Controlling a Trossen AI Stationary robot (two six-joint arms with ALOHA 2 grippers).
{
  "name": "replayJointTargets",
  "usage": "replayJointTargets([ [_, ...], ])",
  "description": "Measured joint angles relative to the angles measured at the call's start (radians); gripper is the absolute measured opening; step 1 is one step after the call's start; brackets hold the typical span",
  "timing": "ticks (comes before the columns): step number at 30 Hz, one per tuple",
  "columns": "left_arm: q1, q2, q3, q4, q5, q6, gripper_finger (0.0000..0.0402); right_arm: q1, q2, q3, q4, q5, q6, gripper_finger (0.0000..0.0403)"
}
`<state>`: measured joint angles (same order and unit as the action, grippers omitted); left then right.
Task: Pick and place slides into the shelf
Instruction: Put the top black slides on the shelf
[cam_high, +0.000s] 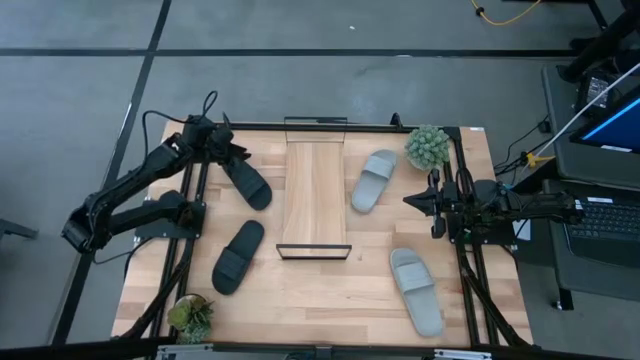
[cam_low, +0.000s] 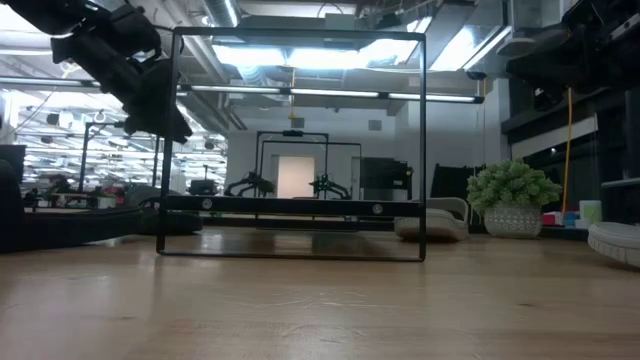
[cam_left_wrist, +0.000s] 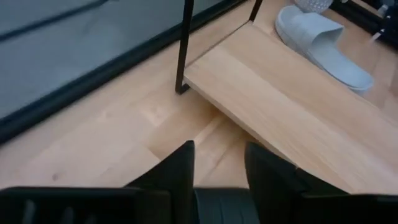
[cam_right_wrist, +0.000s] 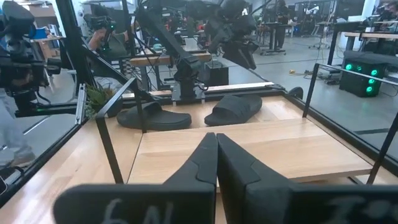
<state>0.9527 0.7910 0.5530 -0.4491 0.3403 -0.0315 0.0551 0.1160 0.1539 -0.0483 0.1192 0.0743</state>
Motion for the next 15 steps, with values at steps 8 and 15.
replayJointTargets([
  [8,-0.006,0.017,0.003,-0.113,-0.035,-0.017,0.0146,0.000,0.000,0.000,0.000,0.000,-0.004,0.0006],
  [15,-0.040,0.103,0.003,-0.113,-0.037,-0.055,0.0138,0.000,0.000,0.000,-0.007,0.001,-0.004,0.0007],
])
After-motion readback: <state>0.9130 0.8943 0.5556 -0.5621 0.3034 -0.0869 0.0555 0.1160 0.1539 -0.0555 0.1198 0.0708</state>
